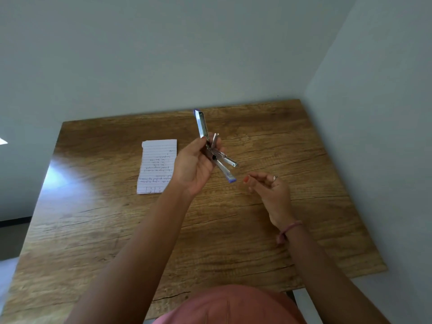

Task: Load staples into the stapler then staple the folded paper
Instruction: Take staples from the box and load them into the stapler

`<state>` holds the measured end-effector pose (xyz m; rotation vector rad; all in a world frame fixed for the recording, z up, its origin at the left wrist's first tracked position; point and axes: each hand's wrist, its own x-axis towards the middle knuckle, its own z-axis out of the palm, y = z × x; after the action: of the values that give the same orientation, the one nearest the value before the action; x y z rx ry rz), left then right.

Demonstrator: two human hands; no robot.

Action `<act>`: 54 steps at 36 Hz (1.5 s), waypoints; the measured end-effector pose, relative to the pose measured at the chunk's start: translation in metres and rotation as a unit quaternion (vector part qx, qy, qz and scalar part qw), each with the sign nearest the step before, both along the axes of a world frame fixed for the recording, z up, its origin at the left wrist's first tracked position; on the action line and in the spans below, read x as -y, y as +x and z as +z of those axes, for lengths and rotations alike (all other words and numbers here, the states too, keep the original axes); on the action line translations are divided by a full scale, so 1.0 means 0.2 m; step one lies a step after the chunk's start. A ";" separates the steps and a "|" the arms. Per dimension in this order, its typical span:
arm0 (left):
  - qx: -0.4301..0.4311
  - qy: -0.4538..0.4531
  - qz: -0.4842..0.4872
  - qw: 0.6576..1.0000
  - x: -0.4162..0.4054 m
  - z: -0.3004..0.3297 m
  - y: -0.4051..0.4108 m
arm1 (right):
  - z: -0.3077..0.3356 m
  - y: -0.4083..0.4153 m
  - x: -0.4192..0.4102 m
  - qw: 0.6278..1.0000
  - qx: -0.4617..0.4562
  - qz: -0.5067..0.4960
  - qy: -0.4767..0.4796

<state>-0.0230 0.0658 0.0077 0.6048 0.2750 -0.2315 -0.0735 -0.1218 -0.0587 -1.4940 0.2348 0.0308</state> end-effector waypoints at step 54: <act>0.181 0.060 -0.046 0.981 -0.14 -0.01 -0.15 | 0.61 0.06 -0.29 0.937 0.105 0.170 -0.285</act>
<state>-0.0539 0.0931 0.0065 0.7665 -0.0920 -0.1913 -0.0608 -0.0636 0.0631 -2.0885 -0.2125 0.0837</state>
